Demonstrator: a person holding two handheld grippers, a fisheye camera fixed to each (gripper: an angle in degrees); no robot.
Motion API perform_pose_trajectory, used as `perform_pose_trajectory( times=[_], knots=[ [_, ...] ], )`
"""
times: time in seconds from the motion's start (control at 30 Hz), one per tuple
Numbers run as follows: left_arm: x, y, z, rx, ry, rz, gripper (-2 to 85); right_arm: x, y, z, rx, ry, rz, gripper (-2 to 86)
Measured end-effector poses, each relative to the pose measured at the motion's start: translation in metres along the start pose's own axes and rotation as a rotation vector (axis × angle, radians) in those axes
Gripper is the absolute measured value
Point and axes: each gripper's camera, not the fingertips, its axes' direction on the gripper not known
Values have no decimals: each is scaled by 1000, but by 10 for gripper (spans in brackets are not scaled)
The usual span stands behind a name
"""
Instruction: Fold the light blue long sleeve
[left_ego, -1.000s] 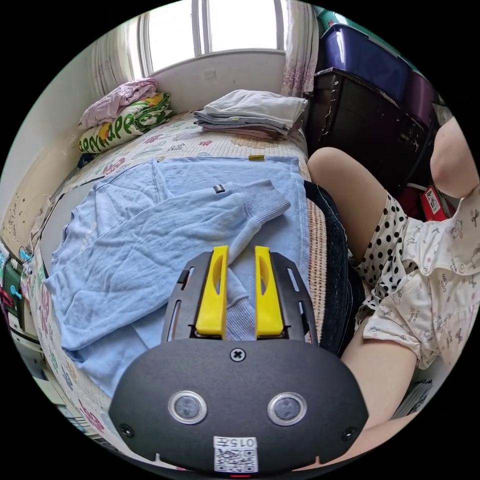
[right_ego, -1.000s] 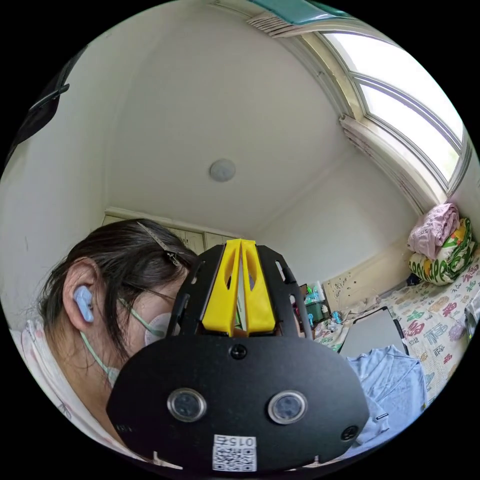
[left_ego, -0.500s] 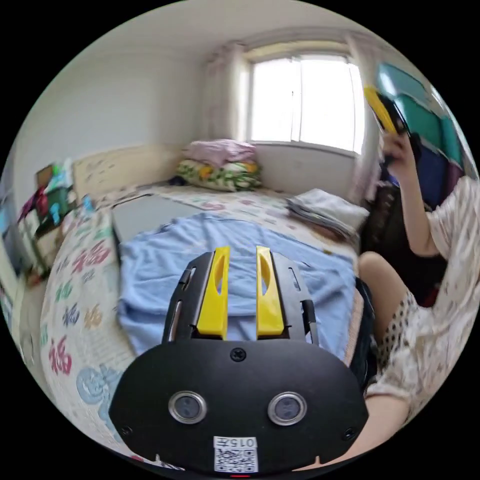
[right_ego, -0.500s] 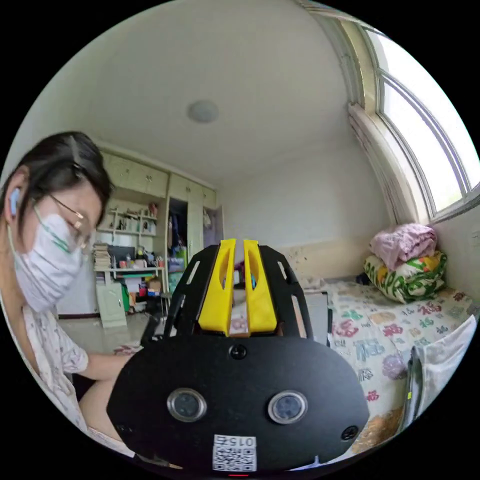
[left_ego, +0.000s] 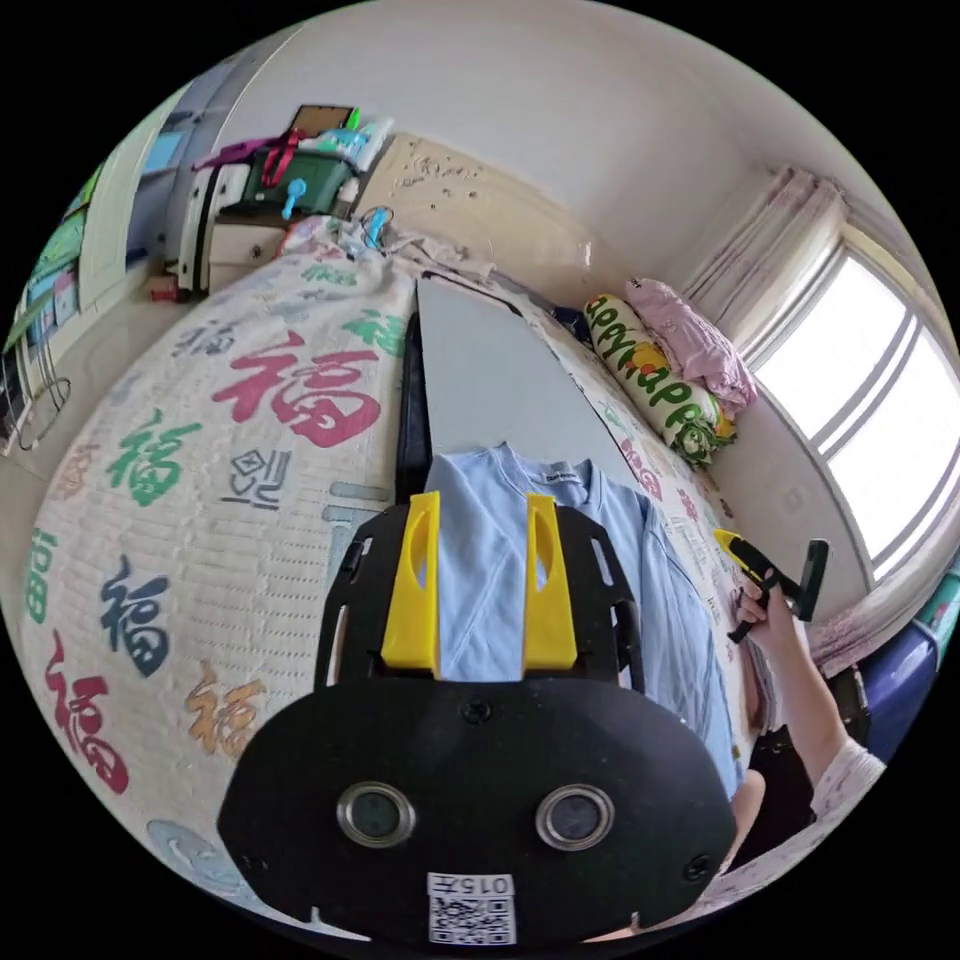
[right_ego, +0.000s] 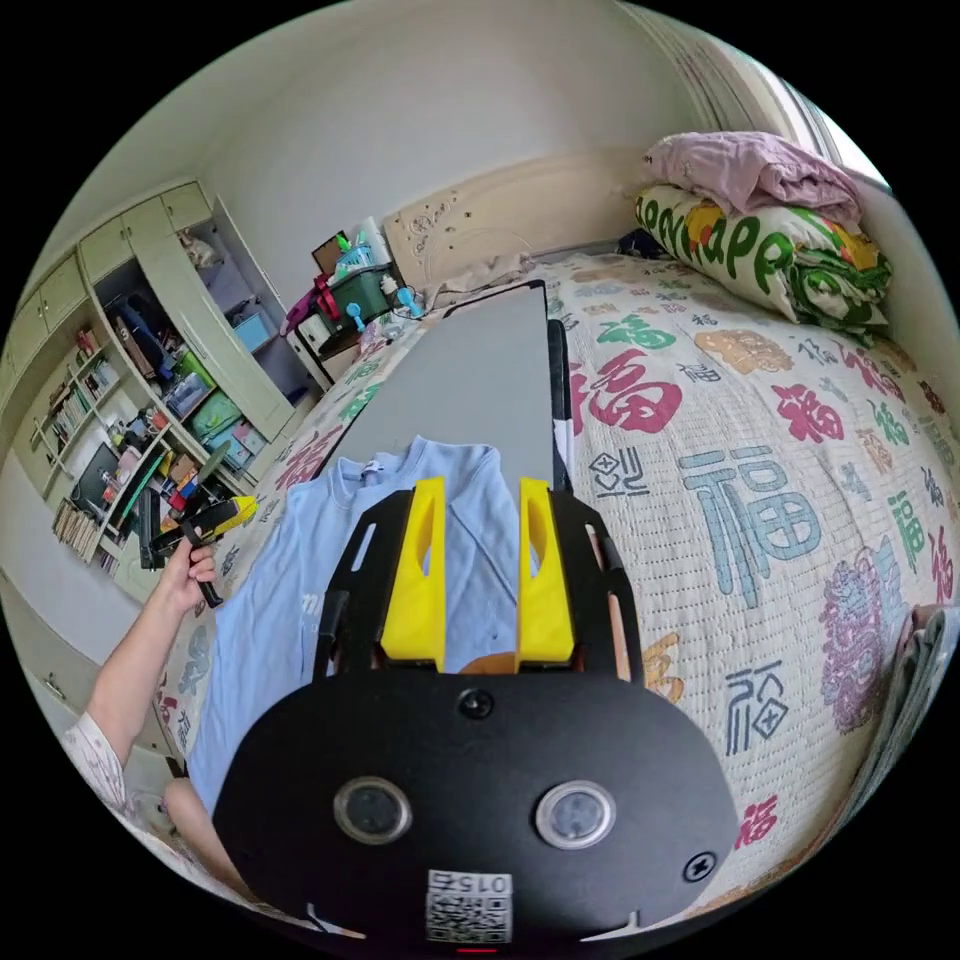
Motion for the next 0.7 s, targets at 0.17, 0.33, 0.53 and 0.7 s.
perform_pose_trajectory(
  times=[0.17, 0.33, 0.53, 0.7],
  knots=[
    [-11, -12, 66, -30, -51, -17, 127, -141, -62, 29, -151, 156, -82, 109],
    [-13, -22, 118, -155, -82, -1, 69, -284, -85, 1, -233, 189, -90, 53],
    [3, -24, 117, -90, -97, 48, 22, -424, -48, -145, -177, 189, -72, 2],
    [51, -8, 54, 59, 13, 211, 16, -573, 28, -378, -53, 89, -118, -2]
  ],
)
